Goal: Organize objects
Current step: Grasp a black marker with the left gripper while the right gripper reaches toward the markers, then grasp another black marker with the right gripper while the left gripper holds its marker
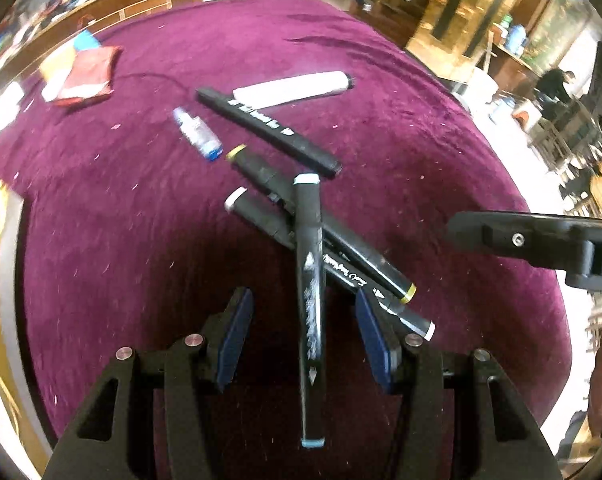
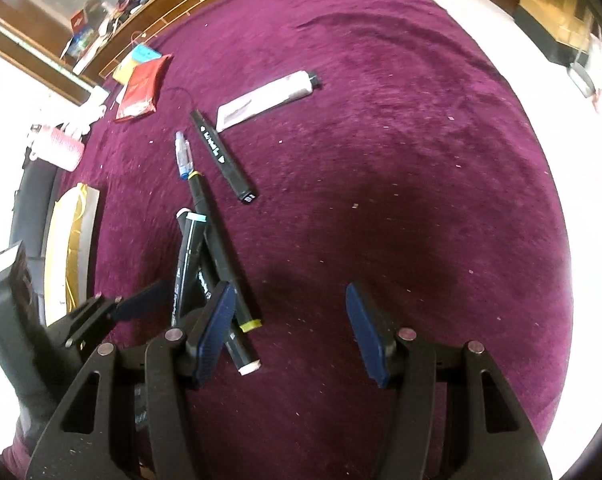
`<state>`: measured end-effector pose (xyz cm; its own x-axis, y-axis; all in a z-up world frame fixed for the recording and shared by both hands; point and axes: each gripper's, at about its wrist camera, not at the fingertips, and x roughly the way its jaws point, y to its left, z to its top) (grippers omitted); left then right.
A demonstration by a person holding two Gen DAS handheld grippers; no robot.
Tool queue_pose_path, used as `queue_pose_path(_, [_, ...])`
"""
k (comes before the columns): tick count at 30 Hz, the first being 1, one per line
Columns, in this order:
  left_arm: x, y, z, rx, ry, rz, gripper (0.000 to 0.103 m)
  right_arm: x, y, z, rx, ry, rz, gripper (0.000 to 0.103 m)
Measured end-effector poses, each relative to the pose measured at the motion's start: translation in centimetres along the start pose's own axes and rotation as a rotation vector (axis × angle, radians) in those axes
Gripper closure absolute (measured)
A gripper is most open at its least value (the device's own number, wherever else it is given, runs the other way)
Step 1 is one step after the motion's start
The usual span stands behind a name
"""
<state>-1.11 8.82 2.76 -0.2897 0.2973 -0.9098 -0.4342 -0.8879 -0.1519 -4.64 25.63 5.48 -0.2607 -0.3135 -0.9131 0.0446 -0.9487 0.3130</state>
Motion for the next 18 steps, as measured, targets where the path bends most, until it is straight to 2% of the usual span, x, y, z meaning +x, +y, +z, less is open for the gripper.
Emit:
queue_pose_path(1, [0.0, 0.0, 0.1, 0.014, -0.003, -0.009, 0.061, -0.2, -0.1, -0.1, 0.004, -0.005, 0.0, 0.045])
queue_pose_path(2, [0.1, -0.2, 0.3, 0.031, -0.01, -0.023, 0.075, -0.2, 0.0, -0.1, 0.005, -0.007, -0.002, 0.045])
queue_pose_path(4, [0.7, 0.0, 0.6, 0.026, 0.005, -0.053, 0.092, -0.2, 0.1, 0.0, 0.004, -0.01, -0.005, 0.045])
queue_pose_path(7, [0.8, 1.3, 0.3, -0.043, 0.0, -0.106, 0.092, -0.2, 0.6, 0.3, -0.013, -0.011, -0.013, 0.045])
queue_pose_path(10, [0.2, 2.6, -0.4, -0.104, -0.005, -0.127, 0.092, 0.2, 1.5, 0.7, -0.048, -0.013, -0.028, 0.045])
queue_pose_path(18, [-6.2, 5.7, -3.5, -0.227, -0.123, -0.175, 0.092, 2.7, 5.9, 4.4, -0.209, -0.047, -0.103, 0.046])
